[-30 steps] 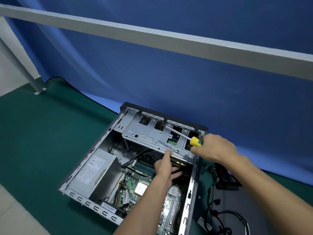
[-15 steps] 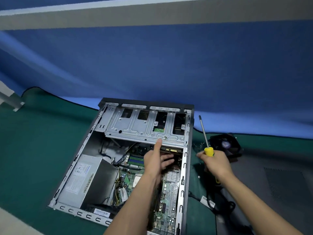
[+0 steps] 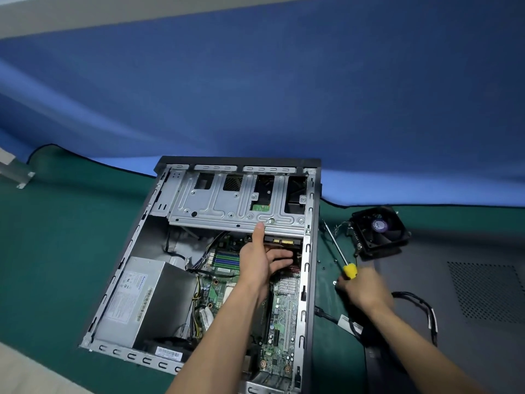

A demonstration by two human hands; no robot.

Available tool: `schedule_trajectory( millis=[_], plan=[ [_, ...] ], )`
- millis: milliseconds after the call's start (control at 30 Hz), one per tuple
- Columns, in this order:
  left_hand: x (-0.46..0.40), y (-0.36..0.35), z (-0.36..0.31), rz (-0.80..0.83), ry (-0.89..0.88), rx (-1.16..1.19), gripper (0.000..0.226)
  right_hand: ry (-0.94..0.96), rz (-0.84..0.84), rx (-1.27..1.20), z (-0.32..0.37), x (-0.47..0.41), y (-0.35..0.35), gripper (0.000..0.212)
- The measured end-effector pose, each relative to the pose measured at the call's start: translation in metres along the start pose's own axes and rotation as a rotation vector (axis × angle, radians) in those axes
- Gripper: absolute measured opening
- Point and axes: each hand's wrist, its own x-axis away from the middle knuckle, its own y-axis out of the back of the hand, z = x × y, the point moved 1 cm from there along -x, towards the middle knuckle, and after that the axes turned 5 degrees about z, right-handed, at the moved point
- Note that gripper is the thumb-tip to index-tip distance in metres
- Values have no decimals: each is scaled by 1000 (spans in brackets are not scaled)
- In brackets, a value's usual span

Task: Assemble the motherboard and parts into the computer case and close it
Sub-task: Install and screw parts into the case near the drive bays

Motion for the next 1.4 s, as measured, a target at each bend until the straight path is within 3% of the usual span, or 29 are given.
schedule_trajectory(
  millis=[400,600,900,1400],
  plan=[
    [-4,0,2,7,-21,10,72,29,-99,115,2,3,-7,33],
    [-7,2,4,26,-24,22,70,33,-49,86,2,2,-6,19],
    [-7,2,2,49,-27,56,66,67,-19,14,0,0,-7,19],
    [-8,4,2,63,-29,76,64,40,-67,102,3,3,-11,20]
  ],
)
